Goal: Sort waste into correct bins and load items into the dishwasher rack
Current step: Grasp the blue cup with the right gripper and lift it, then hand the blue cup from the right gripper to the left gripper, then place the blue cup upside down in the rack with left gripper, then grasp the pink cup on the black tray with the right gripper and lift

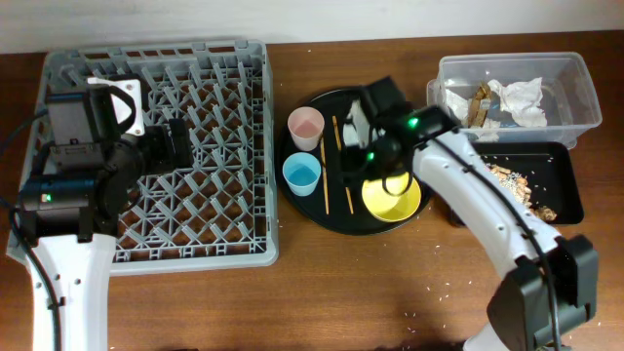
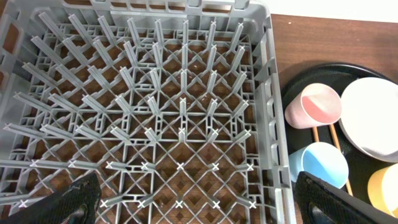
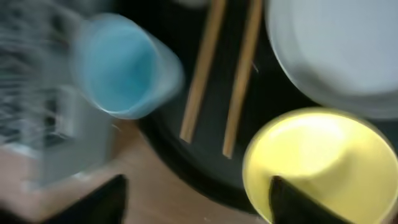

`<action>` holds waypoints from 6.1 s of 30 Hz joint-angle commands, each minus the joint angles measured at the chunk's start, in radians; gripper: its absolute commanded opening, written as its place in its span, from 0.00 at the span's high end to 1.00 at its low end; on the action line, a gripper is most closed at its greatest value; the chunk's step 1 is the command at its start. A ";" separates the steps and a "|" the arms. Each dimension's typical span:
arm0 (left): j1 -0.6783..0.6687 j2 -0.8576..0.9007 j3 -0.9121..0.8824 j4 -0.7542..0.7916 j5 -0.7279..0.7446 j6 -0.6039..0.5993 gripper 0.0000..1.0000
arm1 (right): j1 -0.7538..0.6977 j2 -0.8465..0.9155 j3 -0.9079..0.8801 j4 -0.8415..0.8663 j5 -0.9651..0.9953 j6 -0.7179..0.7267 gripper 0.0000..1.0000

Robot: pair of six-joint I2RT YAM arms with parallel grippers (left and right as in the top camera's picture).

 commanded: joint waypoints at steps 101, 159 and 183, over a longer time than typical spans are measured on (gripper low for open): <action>-0.037 0.302 0.239 -0.340 0.303 0.073 0.46 | -0.224 0.070 0.019 0.107 -0.546 0.011 0.25; -0.298 0.339 0.019 -0.165 -0.039 -0.123 0.01 | -0.011 0.129 0.019 0.378 0.040 0.257 0.36; -0.242 0.339 0.181 -0.240 -0.021 -0.119 0.01 | -0.008 0.373 0.019 0.599 -0.020 0.362 0.90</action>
